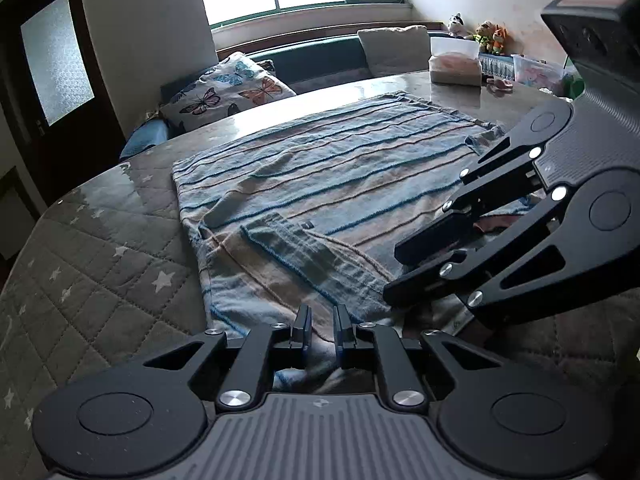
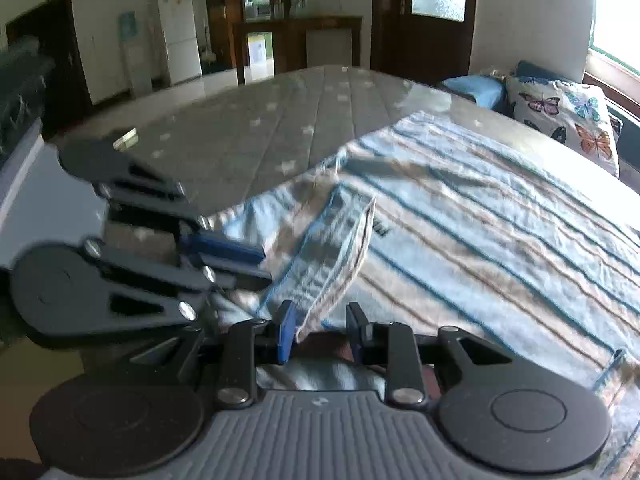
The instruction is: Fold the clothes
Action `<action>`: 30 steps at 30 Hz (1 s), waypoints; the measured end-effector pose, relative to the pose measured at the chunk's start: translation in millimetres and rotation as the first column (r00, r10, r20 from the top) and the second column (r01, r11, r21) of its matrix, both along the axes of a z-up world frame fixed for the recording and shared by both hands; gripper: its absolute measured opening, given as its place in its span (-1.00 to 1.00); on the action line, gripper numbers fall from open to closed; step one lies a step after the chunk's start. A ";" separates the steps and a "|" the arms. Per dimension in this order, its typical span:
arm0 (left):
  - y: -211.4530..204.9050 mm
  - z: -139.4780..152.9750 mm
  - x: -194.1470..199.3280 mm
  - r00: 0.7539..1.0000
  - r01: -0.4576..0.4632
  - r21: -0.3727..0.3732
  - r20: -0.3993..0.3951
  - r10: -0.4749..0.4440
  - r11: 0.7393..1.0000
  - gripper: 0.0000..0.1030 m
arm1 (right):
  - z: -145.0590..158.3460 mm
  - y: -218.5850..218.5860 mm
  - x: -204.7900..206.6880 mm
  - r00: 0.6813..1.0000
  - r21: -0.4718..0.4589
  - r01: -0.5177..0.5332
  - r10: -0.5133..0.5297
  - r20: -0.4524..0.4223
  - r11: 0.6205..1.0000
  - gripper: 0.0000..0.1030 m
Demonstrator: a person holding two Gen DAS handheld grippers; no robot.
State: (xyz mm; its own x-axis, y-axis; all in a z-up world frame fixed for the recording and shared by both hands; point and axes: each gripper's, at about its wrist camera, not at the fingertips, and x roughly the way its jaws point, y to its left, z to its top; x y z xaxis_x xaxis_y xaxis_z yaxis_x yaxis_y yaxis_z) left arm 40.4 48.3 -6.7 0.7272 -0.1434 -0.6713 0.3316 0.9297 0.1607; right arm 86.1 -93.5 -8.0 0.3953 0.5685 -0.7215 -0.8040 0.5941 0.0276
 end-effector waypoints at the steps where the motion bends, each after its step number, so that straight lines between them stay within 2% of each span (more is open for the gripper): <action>1: 0.2 0.7 -1.5 1.000 0.001 0.002 0.001 -0.001 1.000 -0.75 | 1.7 -2.4 -1.7 1.000 0.000 -0.002 0.002 0.004 1.000 -0.48; 8: 1.3 4.1 -15.2 1.000 0.018 0.020 0.002 -0.018 1.000 -0.74 | 16.6 -39.0 -13.3 0.999 -0.010 0.028 -0.027 0.031 1.000 -0.46; 12: 1.4 6.7 -25.4 0.999 0.038 0.042 0.004 -0.038 0.998 -0.56 | 20.4 -76.8 -21.4 0.995 -0.038 0.090 -0.088 0.043 0.995 -0.44; 14: 1.6 8.0 -30.0 0.999 0.045 0.054 0.006 -0.045 0.998 -0.55 | 21.7 -102.7 -25.6 0.990 -0.053 0.135 -0.133 0.044 0.989 -0.31; 19: 0.6 9.5 -40.3 0.998 0.068 0.088 0.008 -0.069 0.994 -0.37 | 21.7 -152.8 -32.5 0.975 -0.092 0.221 -0.219 0.031 0.971 -0.26; 20: 0.2 9.4 -42.1 0.997 0.074 0.096 0.008 -0.075 0.993 -0.33 | 20.1 -159.1 -34.4 0.975 -0.106 0.223 -0.221 0.031 0.969 -0.17; 22: -0.8 9.2 -45.8 0.996 0.085 0.112 0.008 -0.087 0.990 -0.19 | 17.7 -168.1 -38.8 0.976 -0.131 0.219 -0.216 0.038 0.967 -0.15; 26: -5.0 8.5 -48.6 0.994 0.108 0.132 0.012 -0.111 0.985 -0.15 | 12.0 -173.5 -44.4 0.981 -0.178 0.188 -0.177 0.075 0.966 -0.10; 30: -11.8 6.0 -50.6 0.989 0.143 0.189 0.020 -0.150 0.971 -0.15 | 6.8 -172.0 -40.6 0.984 -0.204 0.163 -0.143 0.110 0.965 -0.10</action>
